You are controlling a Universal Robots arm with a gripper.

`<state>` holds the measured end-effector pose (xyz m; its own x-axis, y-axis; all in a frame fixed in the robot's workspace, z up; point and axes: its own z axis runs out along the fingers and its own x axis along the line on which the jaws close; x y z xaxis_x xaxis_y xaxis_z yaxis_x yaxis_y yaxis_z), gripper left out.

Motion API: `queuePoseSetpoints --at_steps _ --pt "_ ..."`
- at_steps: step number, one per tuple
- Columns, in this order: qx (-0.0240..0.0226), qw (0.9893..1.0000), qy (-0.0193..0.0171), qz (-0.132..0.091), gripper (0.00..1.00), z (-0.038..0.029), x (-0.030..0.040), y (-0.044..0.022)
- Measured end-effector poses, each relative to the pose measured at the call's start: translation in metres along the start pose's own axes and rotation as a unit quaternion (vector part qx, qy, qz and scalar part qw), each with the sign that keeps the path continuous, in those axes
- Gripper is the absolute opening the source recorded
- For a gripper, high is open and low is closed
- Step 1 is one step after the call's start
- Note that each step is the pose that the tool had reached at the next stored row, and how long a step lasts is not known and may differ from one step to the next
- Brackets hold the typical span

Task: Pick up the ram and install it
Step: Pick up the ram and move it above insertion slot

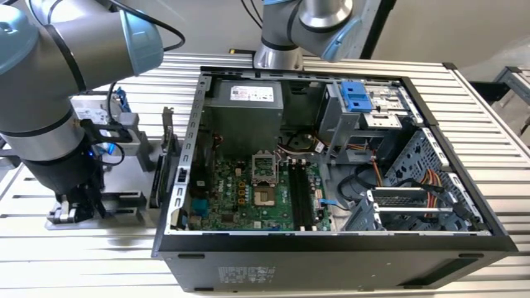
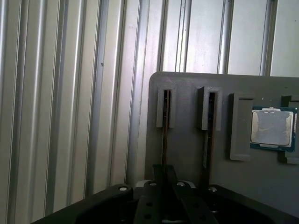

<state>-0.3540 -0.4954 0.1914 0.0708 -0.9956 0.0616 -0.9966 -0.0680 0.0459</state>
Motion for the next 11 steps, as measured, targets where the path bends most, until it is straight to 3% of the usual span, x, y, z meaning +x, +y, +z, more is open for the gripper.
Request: queuePoseSetpoints --at_steps 11 --pt "0.0 1.0 0.0 0.0 0.0 -0.0012 0.0003 0.0001"
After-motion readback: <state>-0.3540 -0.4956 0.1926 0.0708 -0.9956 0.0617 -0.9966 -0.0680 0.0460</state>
